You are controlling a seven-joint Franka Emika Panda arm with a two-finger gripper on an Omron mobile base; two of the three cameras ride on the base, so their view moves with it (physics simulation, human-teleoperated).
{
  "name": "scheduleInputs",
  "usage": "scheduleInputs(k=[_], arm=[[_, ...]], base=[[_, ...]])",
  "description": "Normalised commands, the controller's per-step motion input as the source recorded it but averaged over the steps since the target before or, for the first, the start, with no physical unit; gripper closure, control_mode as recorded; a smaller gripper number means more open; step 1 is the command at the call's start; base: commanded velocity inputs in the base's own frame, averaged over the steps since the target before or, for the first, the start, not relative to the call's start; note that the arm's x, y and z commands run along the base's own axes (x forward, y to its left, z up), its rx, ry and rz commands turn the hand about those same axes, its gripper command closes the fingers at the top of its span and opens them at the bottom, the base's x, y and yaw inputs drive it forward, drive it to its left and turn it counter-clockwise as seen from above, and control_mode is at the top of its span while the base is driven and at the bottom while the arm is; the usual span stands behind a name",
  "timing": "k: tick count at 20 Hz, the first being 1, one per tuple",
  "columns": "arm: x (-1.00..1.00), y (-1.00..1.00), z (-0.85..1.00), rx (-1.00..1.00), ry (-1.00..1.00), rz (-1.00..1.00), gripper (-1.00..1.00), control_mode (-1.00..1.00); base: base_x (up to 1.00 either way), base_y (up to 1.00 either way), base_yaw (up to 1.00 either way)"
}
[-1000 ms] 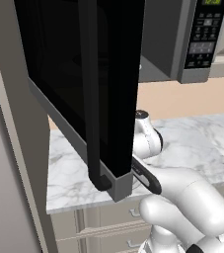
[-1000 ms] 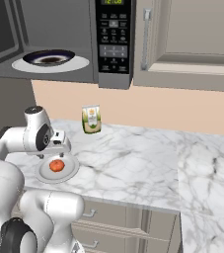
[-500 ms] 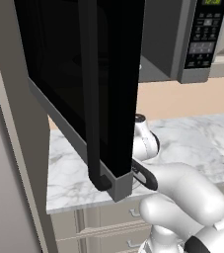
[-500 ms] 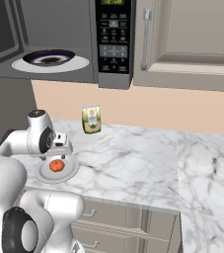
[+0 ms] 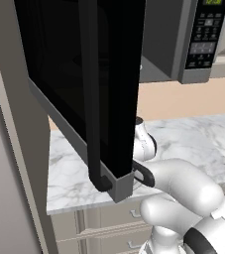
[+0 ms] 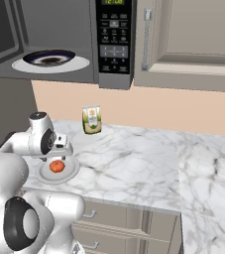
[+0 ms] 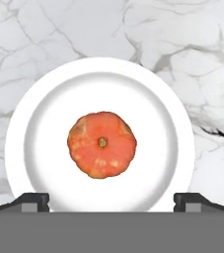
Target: Pick the squash from the counter and place it in the microwave. Then turn on the microwave.
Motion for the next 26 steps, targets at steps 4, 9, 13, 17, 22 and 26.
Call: scheduleInputs(k=[4,9,13,17,22,26], arm=[[0.05,0.0,-0.14,0.0,0.0,0.0,-1.0,-1.0],[0.02,0.0,-0.13,0.0,0.0,-0.01,-1.0,-1.0],[0.02,0.01,-0.13,0.0,0.0,-0.01,-1.0,-1.0],[0.06,0.04,-0.12,0.0,0.0,-0.01,-1.0,-1.0],[0.05,0.03,-0.09,0.0,0.0,-0.01,-1.0,-1.0],[0.05,0.04,-0.08,0.0,0.0,-0.01,-1.0,-1.0]], base=[[0.0,0.0,0.0],[0.0,0.0,0.0],[0.0,0.0,0.0],[0.0,0.0,0.0],[0.0,0.0,0.0],[0.0,0.0,0.0]])
